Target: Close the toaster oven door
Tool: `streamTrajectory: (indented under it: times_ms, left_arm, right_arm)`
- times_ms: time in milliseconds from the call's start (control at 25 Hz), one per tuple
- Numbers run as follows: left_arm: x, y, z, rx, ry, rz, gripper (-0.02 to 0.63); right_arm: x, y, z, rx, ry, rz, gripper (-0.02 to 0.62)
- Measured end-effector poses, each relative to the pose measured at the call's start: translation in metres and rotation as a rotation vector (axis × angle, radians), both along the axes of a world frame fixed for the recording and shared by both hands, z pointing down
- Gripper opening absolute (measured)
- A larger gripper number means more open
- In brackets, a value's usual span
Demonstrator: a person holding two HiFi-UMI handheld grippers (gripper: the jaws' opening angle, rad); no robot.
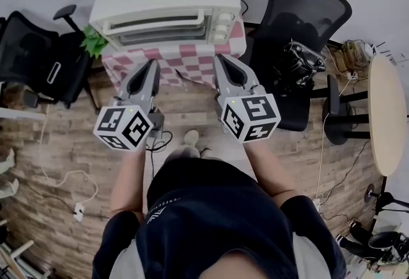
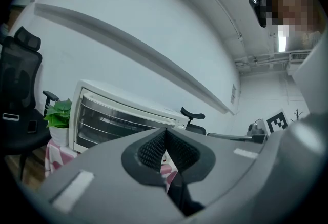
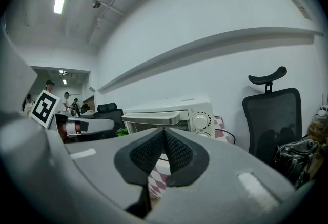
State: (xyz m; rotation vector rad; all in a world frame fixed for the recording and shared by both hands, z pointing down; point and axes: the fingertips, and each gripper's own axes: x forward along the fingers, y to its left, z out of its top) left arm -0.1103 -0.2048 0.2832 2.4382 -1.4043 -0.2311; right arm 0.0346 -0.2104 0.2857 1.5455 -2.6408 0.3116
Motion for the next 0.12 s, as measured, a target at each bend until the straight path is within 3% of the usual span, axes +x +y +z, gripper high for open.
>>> streamTrajectory:
  times_ms: [120]
  left_arm:
    - [0.0046,0.0020,0.0023,-0.006,-0.006,0.003,0.015]
  right_arm:
    - [0.0022,0.0020,0.0029,-0.005,0.000,-0.002,0.002]
